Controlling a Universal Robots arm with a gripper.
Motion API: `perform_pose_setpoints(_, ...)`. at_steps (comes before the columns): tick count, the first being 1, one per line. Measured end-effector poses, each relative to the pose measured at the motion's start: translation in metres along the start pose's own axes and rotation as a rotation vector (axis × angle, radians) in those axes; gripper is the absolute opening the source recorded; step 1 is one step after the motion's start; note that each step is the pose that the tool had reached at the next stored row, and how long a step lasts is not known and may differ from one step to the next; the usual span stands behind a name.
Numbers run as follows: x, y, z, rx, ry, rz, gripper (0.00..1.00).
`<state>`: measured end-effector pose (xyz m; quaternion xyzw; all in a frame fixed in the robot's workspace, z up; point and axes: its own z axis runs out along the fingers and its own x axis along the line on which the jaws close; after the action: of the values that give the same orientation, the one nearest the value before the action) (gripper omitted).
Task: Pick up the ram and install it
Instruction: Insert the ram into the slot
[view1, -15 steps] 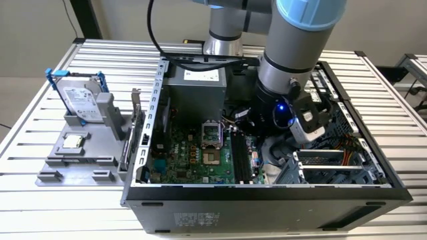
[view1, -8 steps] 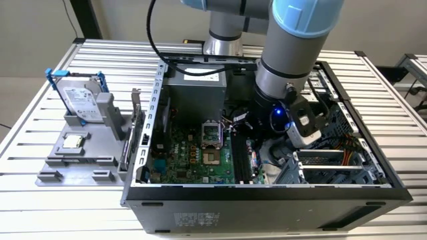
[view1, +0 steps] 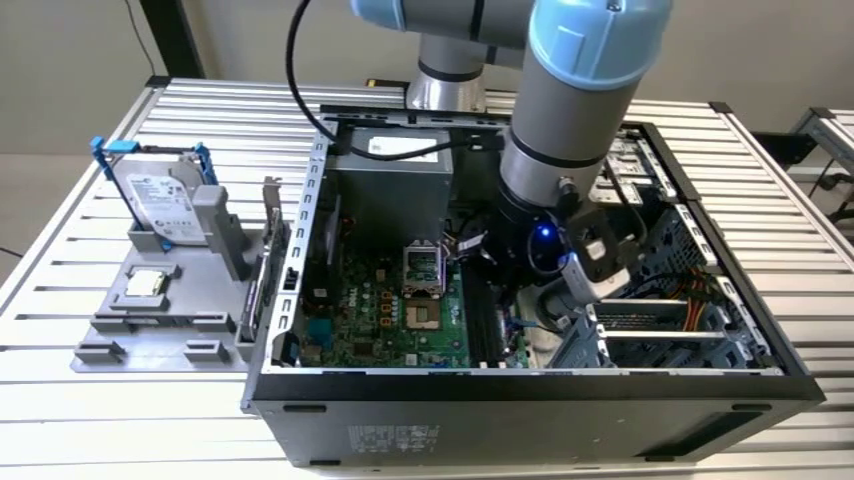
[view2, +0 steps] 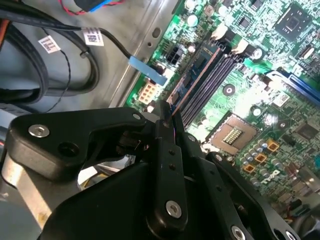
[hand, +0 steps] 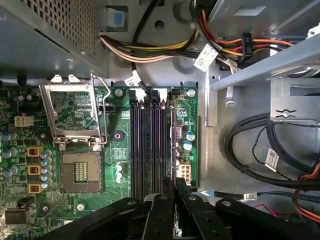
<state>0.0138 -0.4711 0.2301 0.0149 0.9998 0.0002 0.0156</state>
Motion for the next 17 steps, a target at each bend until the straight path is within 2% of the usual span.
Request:
perform_pose_setpoints(3, 0.0030, -0.0001, 0.0022, 0.0014, -0.0001, 0.000, 0.00)
perform_pose_setpoints(7, 0.0032, -0.0001, 0.0075, 0.0017, -0.0002, 0.000, 0.00)
perform_pose_setpoints(17, 0.0046, -0.0015, 0.0081, 0.0019, -0.0001, 0.000, 0.00)
